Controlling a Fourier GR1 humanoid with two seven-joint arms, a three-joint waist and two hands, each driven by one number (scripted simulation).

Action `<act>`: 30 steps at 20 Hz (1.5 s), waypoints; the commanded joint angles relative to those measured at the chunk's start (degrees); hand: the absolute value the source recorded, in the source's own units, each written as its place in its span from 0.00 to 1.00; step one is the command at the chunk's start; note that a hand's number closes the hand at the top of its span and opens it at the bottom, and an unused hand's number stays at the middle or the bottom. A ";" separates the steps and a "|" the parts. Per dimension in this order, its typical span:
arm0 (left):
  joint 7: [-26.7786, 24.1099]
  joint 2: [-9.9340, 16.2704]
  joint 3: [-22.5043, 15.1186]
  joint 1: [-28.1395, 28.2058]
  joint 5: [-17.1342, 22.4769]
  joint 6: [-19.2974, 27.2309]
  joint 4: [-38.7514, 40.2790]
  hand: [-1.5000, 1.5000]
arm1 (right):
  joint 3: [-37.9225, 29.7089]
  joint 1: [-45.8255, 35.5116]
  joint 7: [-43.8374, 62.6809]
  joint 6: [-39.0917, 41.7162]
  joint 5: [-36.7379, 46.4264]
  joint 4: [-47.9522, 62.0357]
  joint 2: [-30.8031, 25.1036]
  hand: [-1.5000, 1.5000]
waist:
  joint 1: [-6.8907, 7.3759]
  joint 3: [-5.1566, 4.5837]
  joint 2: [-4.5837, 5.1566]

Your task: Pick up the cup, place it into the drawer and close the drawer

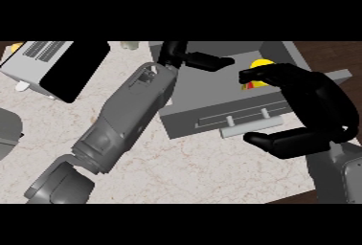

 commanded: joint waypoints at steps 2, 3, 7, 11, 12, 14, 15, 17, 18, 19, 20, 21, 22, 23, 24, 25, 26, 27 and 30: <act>-6.86 -0.01 1.65 1.27 5.48 -0.63 -2.72 0.00 | 4.69 2.01 1.34 9.05 -5.23 0.34 -1.68 1.00 | 0.93 -0.02 -0.37; -6.34 -0.01 2.16 -0.57 6.34 0.58 -3.01 0.00 | 5.62 0.70 3.94 9.98 -4.98 0.55 -3.21 1.00 | 2.02 -0.07 -0.85; -7.22 -0.01 3.14 -1.04 9.26 2.13 -2.09 0.00 | 9.17 1.36 6.86 15.50 0.69 0.58 -9.92 1.00 | 3.81 -0.08 -1.32; -9.93 -0.01 1.07 0.17 10.02 3.98 -0.78 0.00 | 10.92 5.93 5.57 15.64 9.09 -0.26 -12.50 0.00 | 5.51 0.02 -1.74; -10.60 -0.01 2.38 0.45 9.90 4.36 -0.11 0.00 | 11.69 6.80 3.68 14.51 14.64 -1.70 -13.34 0.00 | 6.30 0.04 -1.81; -11.09 -0.01 1.37 2.14 10.90 4.67 -1.36 0.00 | 12.64 5.83 2.19 12.56 21.42 -1.39 -14.29 0.00 | 7.89 0.03 -2.22; -10.92 -0.01 0.86 3.29 12.08 4.33 -2.15 0.00 | 14.14 8.99 -0.27 9.85 24.83 -0.54 -12.37 0.00 | 8.40 0.06 -2.34; -12.55 -0.01 2.01 4.50 11.96 1.33 -2.74 0.00 | 15.53 10.25 -1.56 6.67 29.96 3.22 -11.99 0.00 | 10.45 0.02 -2.46; -14.37 -0.01 1.54 5.73 12.67 1.20 -2.47 0.00 | 17.54 8.35 -1.43 5.40 32.19 6.74 -10.33 0.00 | 10.37 0.01 -2.13; -13.27 0.73 3.45 4.22 11.92 0.11 -2.46 0.00 | 19.04 9.93 -2.77 3.70 34.80 8.20 -9.87 0.00 | 11.75 0.01 -2.39; -12.36 0.00 2.87 5.59 12.01 -0.16 -3.87 0.00 | 18.63 9.55 -4.95 2.22 36.64 12.53 -9.97 0.00 | 12.57 0.02 -2.61; -12.24 0.00 2.74 5.72 12.52 0.76 -5.17 0.00 | 18.80 9.14 -7.30 2.43 37.74 16.26 -10.90 0.00 | 12.72 0.03 -2.66; -13.16 0.00 2.68 6.89 12.09 -0.98 -5.44 0.00 | 19.22 6.99 -8.45 1.74 38.80 21.71 -10.08 0.00 | 13.81 0.04 -2.45; -14.29 0.00 3.70 7.16 12.96 -0.88 -5.05 0.00 | 20.28 4.02 -8.99 0.88 40.09 24.83 -8.22 0.00 | 13.36 0.02 -2.27; -11.94 0.94 3.05 8.71 12.52 -1.88 -7.31 0.00 | 20.89 4.05 -9.06 0.90 41.04 27.16 -8.32 0.00 | 14.53 0.01 -2.76; -12.32 1.26 3.76 8.75 12.84 -1.66 -7.75 0.00 | 21.03 0.96 -10.07 1.58 41.70 30.47 -8.11 0.00 | 14.51 0.01 -2.66; -12.77 0.61 3.15 8.76 12.20 -0.37 -7.71 0.00 | 21.45 2.74 -15.02 -1.25 43.86 35.88 -8.75 0.00 | 15.22 0.09 -2.38; -14.19 1.43 3.24 11.81 11.99 -1.22 -7.82 0.00 | 21.70 0.15 -14.74 -1.07 44.66 38.23 -7.98 1.00 | 14.94 0.04 -2.48; -13.55 2.26 2.85 13.75 12.04 -2.35 -10.52 0.00 | 18.06 -6.81 -17.60 -3.89 45.19 50.43 -6.70 1.00 | 16.88 0.10 -2.36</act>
